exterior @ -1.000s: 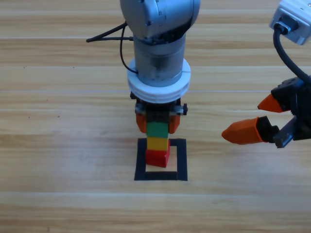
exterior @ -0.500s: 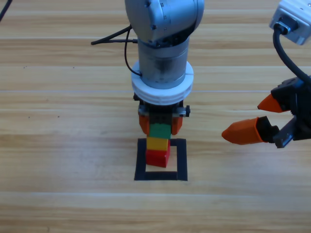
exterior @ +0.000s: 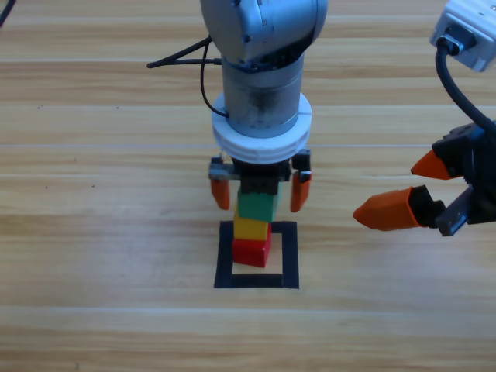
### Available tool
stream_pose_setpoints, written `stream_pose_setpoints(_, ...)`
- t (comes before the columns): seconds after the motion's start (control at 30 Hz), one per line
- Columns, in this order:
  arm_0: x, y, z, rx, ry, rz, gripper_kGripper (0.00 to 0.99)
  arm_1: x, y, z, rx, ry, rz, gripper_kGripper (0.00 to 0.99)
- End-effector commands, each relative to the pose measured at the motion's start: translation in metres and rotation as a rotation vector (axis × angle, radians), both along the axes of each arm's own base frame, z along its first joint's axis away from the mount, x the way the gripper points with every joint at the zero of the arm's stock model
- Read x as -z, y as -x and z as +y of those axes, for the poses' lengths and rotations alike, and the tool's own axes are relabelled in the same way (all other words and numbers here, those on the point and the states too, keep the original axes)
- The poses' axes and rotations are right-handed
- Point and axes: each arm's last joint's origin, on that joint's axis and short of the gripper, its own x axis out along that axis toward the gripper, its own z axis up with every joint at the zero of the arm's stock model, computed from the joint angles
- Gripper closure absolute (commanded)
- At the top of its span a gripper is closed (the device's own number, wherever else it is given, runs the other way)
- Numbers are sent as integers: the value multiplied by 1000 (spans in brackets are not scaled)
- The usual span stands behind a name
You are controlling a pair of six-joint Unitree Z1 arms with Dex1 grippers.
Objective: Stack the blocks in the rectangular block: red at the bottom, yellow in the middle, green on top
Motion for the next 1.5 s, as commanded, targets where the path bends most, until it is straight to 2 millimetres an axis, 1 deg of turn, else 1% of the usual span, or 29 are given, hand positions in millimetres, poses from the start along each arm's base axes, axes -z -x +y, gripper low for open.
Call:
stream_pose_setpoints(0.03, 9, 9, -9, 12, -15, 20, 0, 18, -8, -1, 22, 55, 24, 5)
stream_pose_setpoints(0.13, 3, 12, -10, 12, -5, 10, 0, 18, -8, -1, 22, 55, 24, 5)
stream_pose_setpoints(0.2, -8, 15, -7, 10, 12, -11, 0, 18, -8, -2, 22, 53, 23, 5)
stream_pose_setpoints(0.23, -16, 16, -5, 8, 26, -27, 0, 18, -8, -2, 22, 53, 23, 5)
stream_pose_setpoints(0.27, -29, 18, -1, -1, 40, -58, 0, 18, -8, -1, 23, 54, 25, 5)
stream_pose_setpoints(0.33, -62, 27, 15, -34, 76, -127, 0, 18, -8, -2, 23, 53, 24, 5)
stream_pose_setpoints(0.4, -96, 43, 36, -72, 100, -205, 0, 18, -8, -2, 22, 53, 23, 5)
stream_pose_setpoints(0.47, -118, 63, 57, -105, 107, -259, 0, 18, -8, -2, 22, 55, 24, 5)
stream_pose_setpoints(0.53, -132, 85, 72, -112, 105, -316, 0, 18, -7, -2, 22, 55, 24, 5)
stream_pose_setpoints(0.6, -139, 105, 79, -96, 102, -369, 0, 17, -7, -3, 23, 51, 23, 5)
stream_pose_setpoints(0.63, -139, 114, 81, -84, 101, -394, 0, 16, -7, -3, 23, 50, 23, 5)
stream_pose_setpoints(0.73, -126, 144, 90, -28, 117, -468, 0, 16, -7, -3, 22, 51, 22, 5)
stream_pose_setpoints(0.8, -113, 163, 100, 10, 138, -516, 0, 16, -7, -4, 23, 51, 21, 5)
stream_pose_setpoints(0.83, -101, 173, 109, 37, 157, -542, 0, 17, -7, -3, 24, 53, 21, 5)
stream_pose_setpoints(0.87, -92, 178, 114, 60, 176, -559, 0, 17, -7, -3, 25, 54, 20, 5)
stream_pose_setpoints(0.97, -61, 184, 129, 108, 200, -580, 0, 18, -8, -3, 27, 59, 21, 5)
stream_pose_setpoints(1.07, -50, 186, 133, 117, 197, -581, 0, 18, -8, -3, 27, 60, 21, 5)
stream_pose_setpoints(1.2, -47, 187, 137, 118, 207, -587, 0, 18, -8, -2, 26, 56, 22, 5)
stream_pose_setpoints(1.5, -39, 187, 136, 124, 195, -582, 0, 18, -8, -2, 25, 58, 22, 5)
